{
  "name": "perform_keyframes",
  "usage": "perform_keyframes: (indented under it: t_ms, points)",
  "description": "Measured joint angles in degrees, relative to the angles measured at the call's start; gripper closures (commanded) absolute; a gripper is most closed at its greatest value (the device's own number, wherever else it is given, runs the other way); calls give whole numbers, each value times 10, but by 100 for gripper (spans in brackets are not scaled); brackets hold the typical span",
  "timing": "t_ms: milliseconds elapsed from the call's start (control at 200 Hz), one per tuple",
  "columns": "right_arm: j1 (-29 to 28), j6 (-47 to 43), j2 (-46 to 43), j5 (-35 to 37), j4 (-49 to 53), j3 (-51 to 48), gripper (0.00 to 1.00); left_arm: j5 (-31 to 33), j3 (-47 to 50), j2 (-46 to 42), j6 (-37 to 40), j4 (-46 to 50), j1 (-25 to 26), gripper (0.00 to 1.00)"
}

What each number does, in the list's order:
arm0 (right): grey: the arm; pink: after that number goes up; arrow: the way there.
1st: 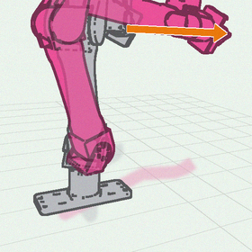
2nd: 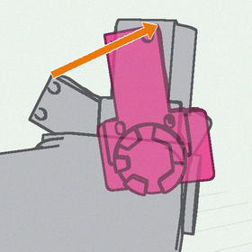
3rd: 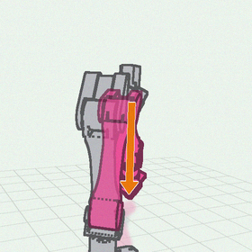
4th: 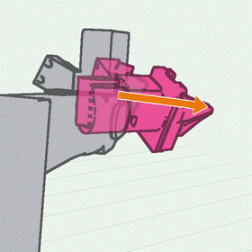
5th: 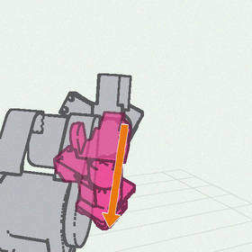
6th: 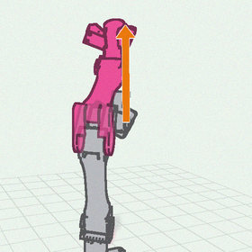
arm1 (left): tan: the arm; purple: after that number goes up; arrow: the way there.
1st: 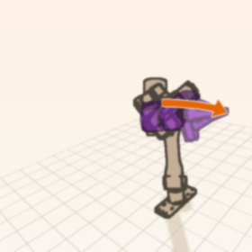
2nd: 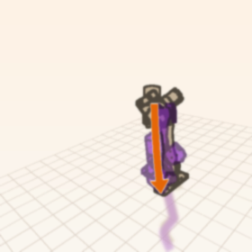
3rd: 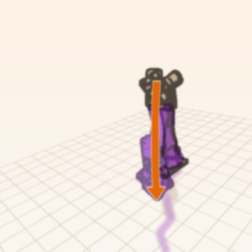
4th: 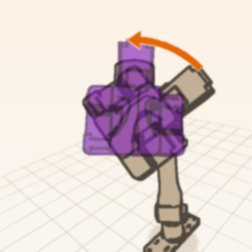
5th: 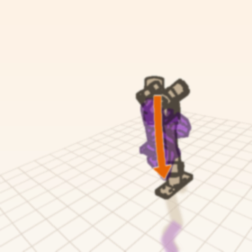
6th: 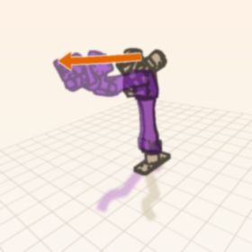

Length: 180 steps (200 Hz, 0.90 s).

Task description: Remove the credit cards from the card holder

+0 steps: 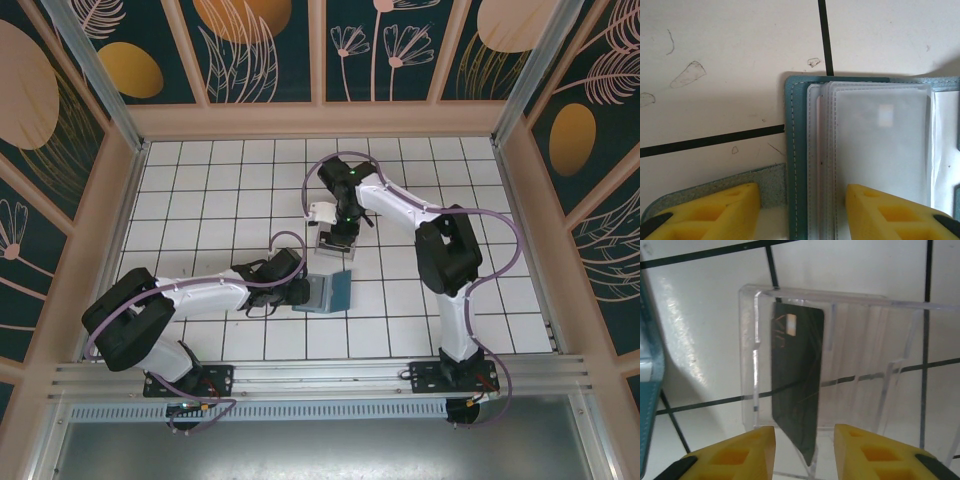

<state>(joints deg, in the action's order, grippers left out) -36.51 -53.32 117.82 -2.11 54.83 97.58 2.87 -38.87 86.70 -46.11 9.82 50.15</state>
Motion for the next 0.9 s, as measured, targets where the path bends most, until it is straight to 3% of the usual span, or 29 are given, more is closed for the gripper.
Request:
perform_keyframes:
  t_ms: [570,901]
  points:
    - [35,45,-73,41,-126,-103,57,0,-3,3,0,3,0,50]
    - [83,196,-172,8,-242,-185,54,0,-9,7,0,8,0,50]
